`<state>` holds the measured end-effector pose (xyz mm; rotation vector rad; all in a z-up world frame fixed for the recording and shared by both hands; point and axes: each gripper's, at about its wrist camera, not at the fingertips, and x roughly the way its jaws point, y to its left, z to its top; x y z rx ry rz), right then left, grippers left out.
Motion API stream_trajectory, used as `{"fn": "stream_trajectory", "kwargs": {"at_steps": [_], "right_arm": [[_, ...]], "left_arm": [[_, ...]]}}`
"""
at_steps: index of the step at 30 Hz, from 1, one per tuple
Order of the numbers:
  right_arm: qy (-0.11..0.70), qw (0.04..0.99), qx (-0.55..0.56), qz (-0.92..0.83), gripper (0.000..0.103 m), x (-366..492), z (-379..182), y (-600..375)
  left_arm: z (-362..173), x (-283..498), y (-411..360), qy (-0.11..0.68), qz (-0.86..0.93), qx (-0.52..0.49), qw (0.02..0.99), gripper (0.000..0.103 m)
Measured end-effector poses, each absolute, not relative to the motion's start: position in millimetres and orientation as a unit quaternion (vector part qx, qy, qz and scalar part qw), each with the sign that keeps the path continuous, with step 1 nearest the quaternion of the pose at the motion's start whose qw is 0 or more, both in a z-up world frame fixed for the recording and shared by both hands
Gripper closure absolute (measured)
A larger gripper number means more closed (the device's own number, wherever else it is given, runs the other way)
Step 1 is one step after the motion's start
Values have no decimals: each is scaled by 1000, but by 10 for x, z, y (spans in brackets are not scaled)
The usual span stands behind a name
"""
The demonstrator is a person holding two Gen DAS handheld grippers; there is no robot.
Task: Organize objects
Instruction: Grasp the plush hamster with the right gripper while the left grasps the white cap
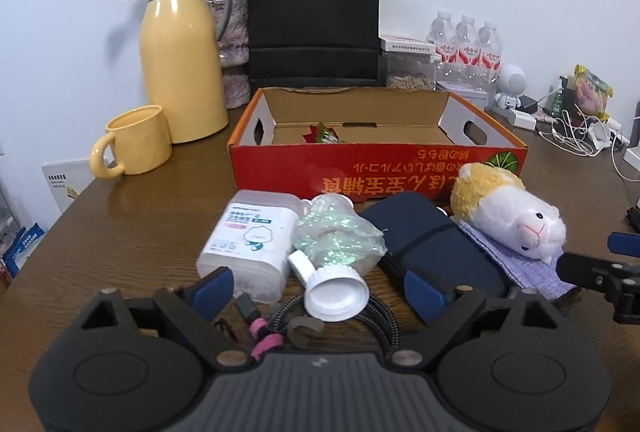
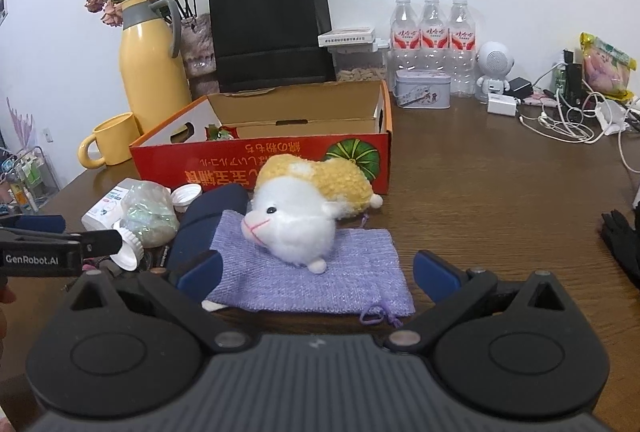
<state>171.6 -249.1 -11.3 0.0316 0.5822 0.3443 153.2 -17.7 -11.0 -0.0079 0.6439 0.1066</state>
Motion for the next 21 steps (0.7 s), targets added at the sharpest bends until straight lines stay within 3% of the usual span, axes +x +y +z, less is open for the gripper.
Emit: {"fn": "stream_trajectory", "kwargs": {"at_steps": [7, 10, 11, 12, 21], "right_arm": [[289, 940, 15, 180, 0, 1899, -145, -2430], [292, 938, 18, 185, 0, 1982, -165, -2404], [294, 937, 20, 187, 0, 2002, -174, -2399], [296, 936, 22, 188, 0, 2024, -185, -2394], [310, 930, 27, 196, 0, 2204, -227, -2310]], "left_arm": [[-180, 1633, -206, 324, 59, -10, 944, 23], [-221, 1682, -210, 331, 53, -22, 942, 47], [-236, 1700, -213, 336, 52, -26, 940, 62], [-251, 1715, -214, 340, 52, -29, 939, 65], [-227, 1651, -211, 326, 45, -30, 944, 65]]}}
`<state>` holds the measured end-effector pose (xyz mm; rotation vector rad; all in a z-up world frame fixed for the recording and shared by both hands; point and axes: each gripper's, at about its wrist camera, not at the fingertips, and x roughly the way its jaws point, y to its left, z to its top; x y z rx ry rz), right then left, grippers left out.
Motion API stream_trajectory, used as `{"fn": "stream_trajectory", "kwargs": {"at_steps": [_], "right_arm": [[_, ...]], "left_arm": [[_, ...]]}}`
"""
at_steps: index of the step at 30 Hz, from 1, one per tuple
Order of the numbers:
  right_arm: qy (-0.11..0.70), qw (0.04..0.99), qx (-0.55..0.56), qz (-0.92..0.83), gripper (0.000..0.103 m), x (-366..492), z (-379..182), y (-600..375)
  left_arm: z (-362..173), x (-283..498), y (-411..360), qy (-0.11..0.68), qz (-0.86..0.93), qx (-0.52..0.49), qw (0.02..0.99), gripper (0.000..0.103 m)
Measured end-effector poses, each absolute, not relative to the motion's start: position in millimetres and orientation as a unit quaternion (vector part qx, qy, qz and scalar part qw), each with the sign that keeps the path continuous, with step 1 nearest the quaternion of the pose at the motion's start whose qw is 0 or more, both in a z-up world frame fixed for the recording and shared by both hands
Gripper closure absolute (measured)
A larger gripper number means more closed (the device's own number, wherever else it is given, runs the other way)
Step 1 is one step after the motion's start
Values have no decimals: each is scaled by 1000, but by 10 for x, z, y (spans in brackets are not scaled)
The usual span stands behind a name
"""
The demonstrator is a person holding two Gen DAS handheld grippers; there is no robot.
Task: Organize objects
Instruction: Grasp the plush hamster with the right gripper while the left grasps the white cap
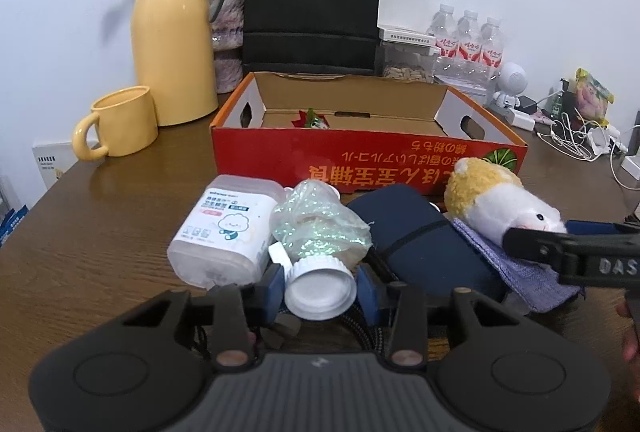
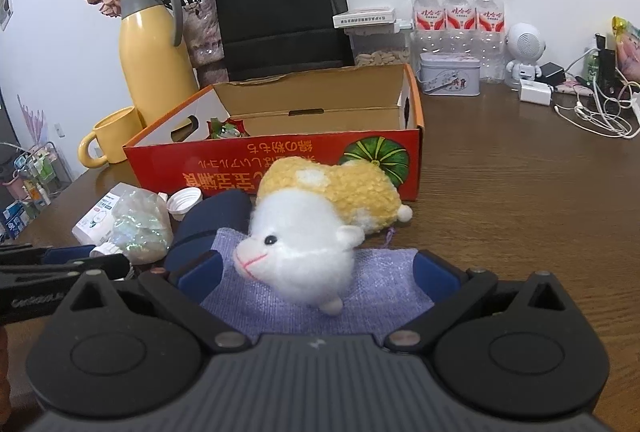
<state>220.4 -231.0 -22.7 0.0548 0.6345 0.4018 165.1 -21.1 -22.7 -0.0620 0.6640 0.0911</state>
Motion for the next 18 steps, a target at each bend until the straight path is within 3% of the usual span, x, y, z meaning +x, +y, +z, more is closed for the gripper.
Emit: {"fn": "stream_trajectory", "kwargs": {"at_steps": [9, 11, 13, 15, 18], "right_arm": [[333, 922, 64, 189, 0, 2458, -310, -2293], [335, 920, 69, 194, 6, 2478, -329, -2290], [337, 916, 77, 203, 30, 2489, -349, -2292], [336, 912, 88, 218, 46, 2482, -356, -2303], [315, 921, 81, 213, 48, 2412, -316, -2306]], "left_arm": [[-220, 1615, -200, 322, 43, -28, 945, 65], [-218, 1610, -191, 321, 43, -29, 946, 65], [-220, 1610, -182, 321, 43, -30, 946, 65], [-215, 1609, -172, 320, 44, -32, 946, 65], [-202, 1593, -159, 317, 41, -34, 947, 65]]}}
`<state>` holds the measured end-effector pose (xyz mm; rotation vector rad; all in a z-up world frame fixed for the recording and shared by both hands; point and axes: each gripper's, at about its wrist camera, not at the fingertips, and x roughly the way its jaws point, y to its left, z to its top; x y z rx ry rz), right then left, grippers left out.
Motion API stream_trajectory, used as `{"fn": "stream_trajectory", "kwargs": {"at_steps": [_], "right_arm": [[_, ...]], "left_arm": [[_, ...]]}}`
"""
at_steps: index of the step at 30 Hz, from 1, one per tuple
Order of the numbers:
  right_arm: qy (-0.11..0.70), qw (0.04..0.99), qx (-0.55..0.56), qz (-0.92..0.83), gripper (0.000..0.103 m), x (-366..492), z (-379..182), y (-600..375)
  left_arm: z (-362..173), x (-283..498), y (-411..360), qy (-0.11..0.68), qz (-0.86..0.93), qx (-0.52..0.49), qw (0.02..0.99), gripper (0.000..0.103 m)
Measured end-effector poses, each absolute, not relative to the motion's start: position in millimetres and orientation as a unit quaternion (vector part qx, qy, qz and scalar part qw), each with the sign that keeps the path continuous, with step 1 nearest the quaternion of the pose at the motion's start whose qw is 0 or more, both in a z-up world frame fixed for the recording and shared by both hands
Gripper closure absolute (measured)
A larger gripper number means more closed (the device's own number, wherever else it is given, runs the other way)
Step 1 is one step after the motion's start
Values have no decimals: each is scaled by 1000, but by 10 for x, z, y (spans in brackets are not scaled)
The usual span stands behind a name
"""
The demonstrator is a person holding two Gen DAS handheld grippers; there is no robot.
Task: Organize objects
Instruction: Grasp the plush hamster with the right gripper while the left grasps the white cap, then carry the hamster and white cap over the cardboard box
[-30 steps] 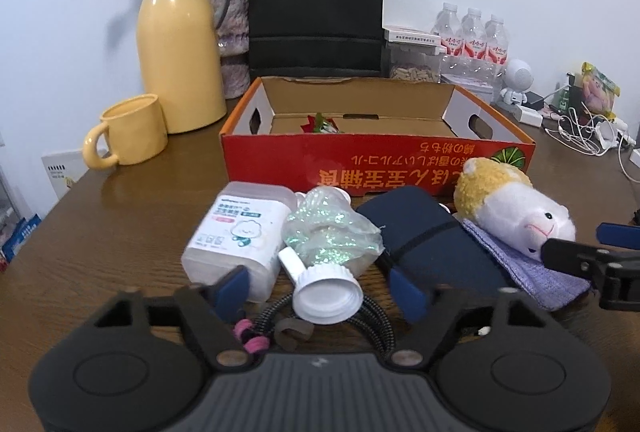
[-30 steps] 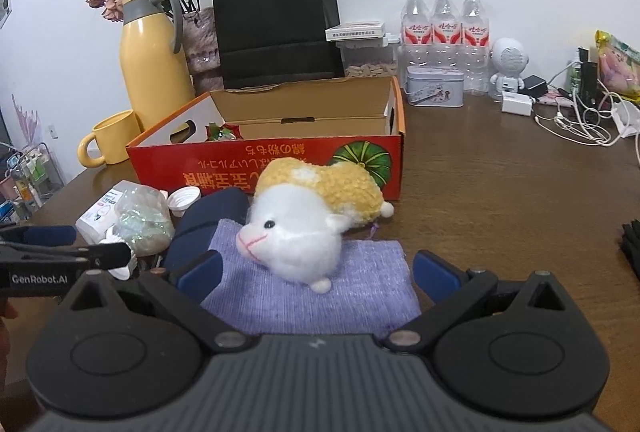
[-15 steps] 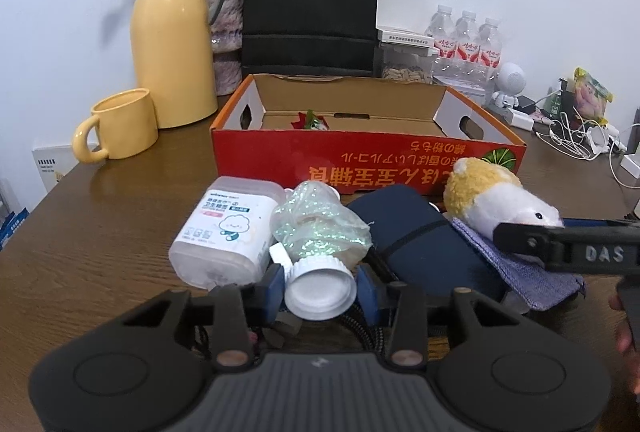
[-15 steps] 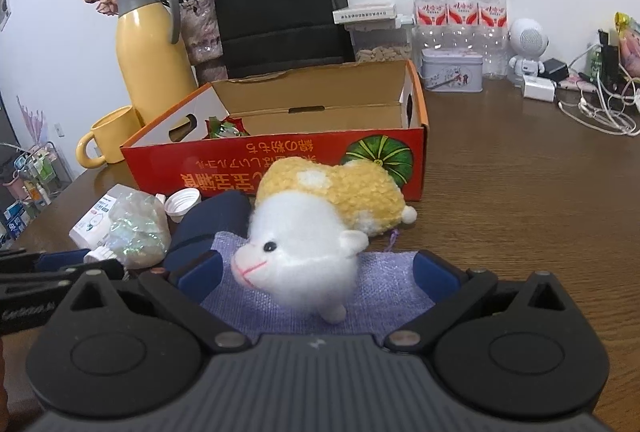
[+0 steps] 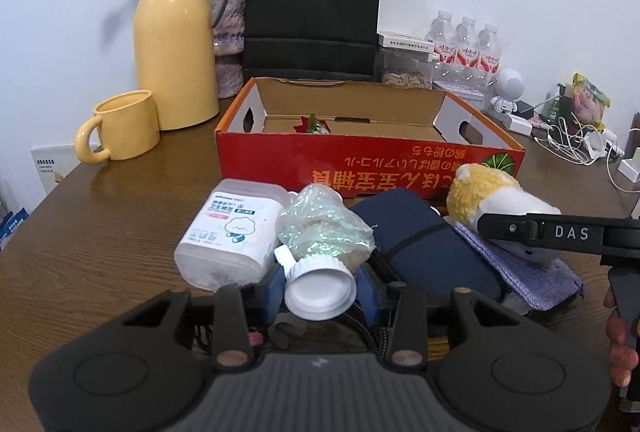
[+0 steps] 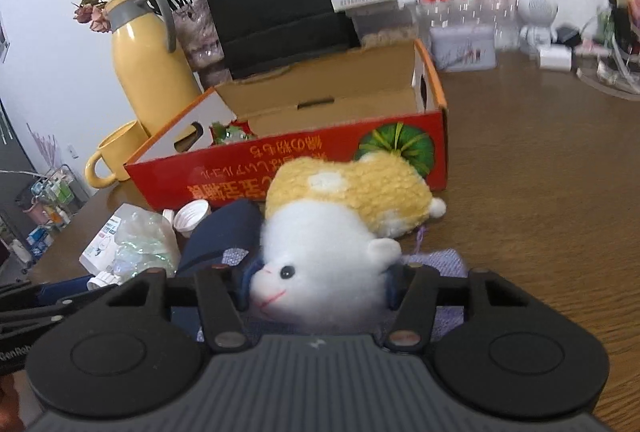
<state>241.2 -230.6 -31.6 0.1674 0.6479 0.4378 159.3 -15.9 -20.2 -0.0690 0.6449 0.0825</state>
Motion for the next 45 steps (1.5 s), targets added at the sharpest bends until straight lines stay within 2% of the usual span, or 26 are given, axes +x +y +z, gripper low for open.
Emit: {"fn": "stream_trajectory", "kwargs": {"at_steps": [22, 45], "right_arm": [[214, 951, 47, 221, 50, 1990, 139, -2219], [187, 959, 52, 207, 50, 2555, 340, -1808]], "left_arm": [[245, 1569, -101, 249, 20, -41, 967, 65], [503, 2420, 148, 208, 0, -66, 976, 65]]}}
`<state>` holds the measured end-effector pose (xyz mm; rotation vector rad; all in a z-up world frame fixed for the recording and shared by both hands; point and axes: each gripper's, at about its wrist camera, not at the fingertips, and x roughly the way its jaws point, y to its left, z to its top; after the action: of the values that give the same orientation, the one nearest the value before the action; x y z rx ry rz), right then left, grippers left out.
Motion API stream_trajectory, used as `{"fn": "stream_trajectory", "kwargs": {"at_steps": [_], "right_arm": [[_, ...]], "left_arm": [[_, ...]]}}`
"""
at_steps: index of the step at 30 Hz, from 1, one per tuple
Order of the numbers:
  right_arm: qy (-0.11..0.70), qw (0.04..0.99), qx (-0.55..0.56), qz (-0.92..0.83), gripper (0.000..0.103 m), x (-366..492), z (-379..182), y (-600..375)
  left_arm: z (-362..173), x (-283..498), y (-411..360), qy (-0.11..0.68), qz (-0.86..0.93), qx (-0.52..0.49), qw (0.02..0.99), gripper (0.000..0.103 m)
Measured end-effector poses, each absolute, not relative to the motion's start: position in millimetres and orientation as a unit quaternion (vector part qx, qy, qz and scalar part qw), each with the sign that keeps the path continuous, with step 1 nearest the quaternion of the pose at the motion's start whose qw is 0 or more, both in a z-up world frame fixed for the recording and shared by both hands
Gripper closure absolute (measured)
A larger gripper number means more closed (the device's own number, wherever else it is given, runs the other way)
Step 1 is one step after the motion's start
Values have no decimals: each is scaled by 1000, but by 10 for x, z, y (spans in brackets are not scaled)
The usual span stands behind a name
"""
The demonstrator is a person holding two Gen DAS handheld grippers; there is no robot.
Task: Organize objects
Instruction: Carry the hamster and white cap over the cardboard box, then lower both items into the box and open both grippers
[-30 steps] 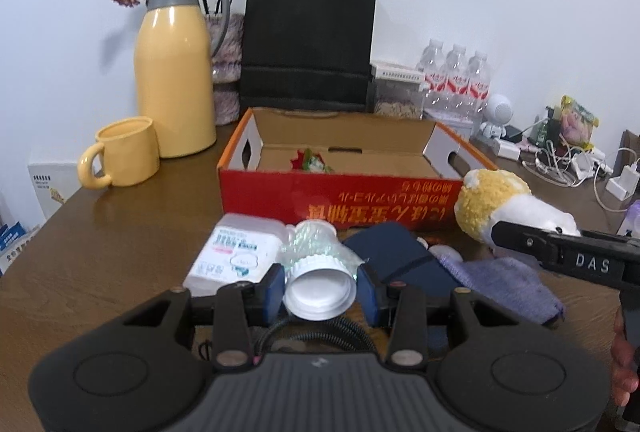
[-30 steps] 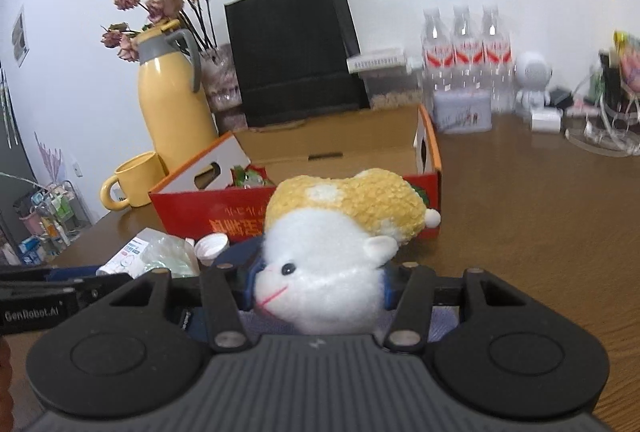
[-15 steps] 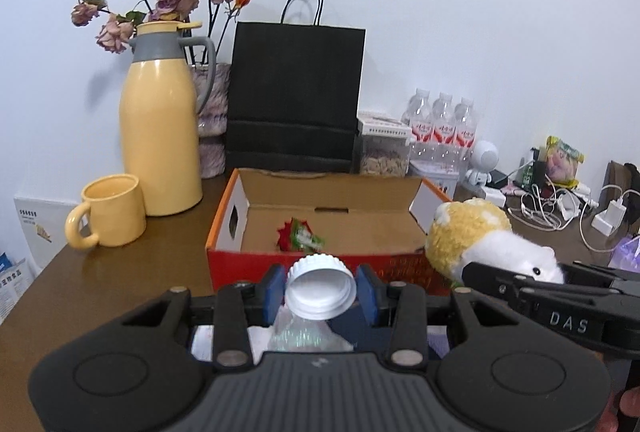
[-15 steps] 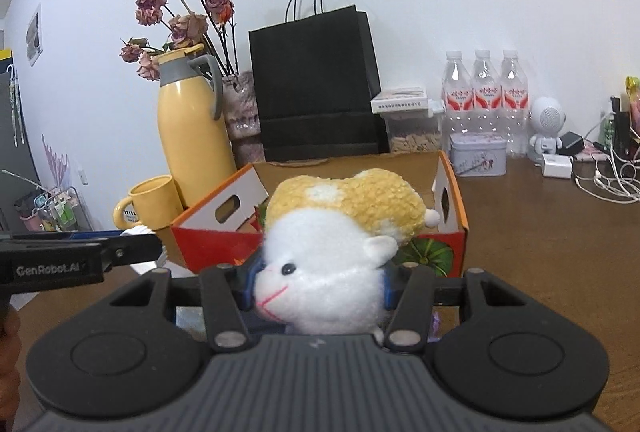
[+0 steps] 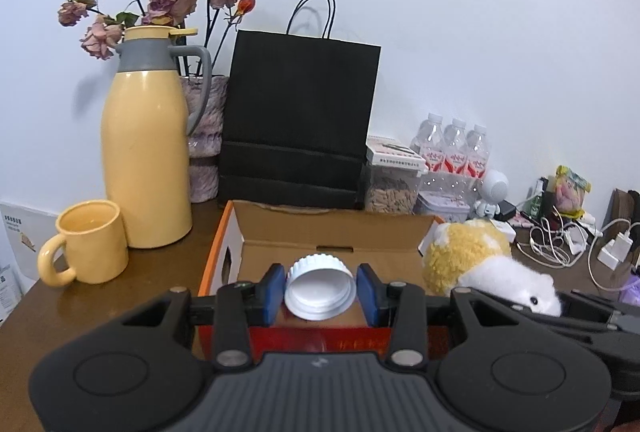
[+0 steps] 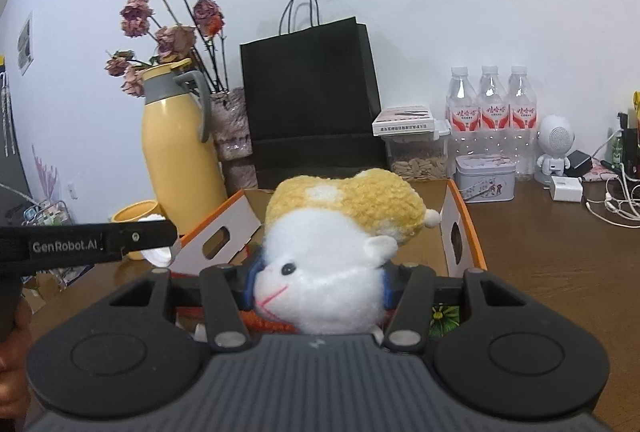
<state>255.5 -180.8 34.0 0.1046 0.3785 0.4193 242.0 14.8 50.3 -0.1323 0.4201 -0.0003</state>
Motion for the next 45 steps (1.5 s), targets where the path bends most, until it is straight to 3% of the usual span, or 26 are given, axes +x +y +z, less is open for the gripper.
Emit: {"fn": "stream_trajectory", "kwargs": {"at_steps": [33, 37, 38, 39, 40, 41, 42, 45], "right_arm": [[235, 949, 24, 211, 50, 3724, 115, -1679], [245, 948, 13, 203, 45, 3727, 100, -1668], [248, 948, 7, 198, 43, 3730, 96, -1658], [252, 949, 2, 191, 36, 3736, 89, -1649], [255, 949, 1, 184, 17, 3740, 84, -1647], [256, 950, -1, 180, 6, 3742, 78, -1646], [255, 951, -5, 177, 0, 3740, 75, -1639], [260, 950, -10, 170, 0, 3749, 68, -1626]], "left_arm": [[207, 3727, 191, 254, 12, -26, 967, 65], [205, 3728, 193, 258, 19, -24, 966, 64], [196, 3741, 208, 262, 23, -26, 964, 56], [186, 3760, 223, 267, 28, -28, 963, 37], [175, 3775, 241, 271, 33, -32, 961, 26], [165, 3786, 260, 273, 37, -36, 961, 8], [163, 3787, 272, 271, 41, -38, 961, 4], [166, 3787, 294, 272, 48, -38, 960, 3]]}}
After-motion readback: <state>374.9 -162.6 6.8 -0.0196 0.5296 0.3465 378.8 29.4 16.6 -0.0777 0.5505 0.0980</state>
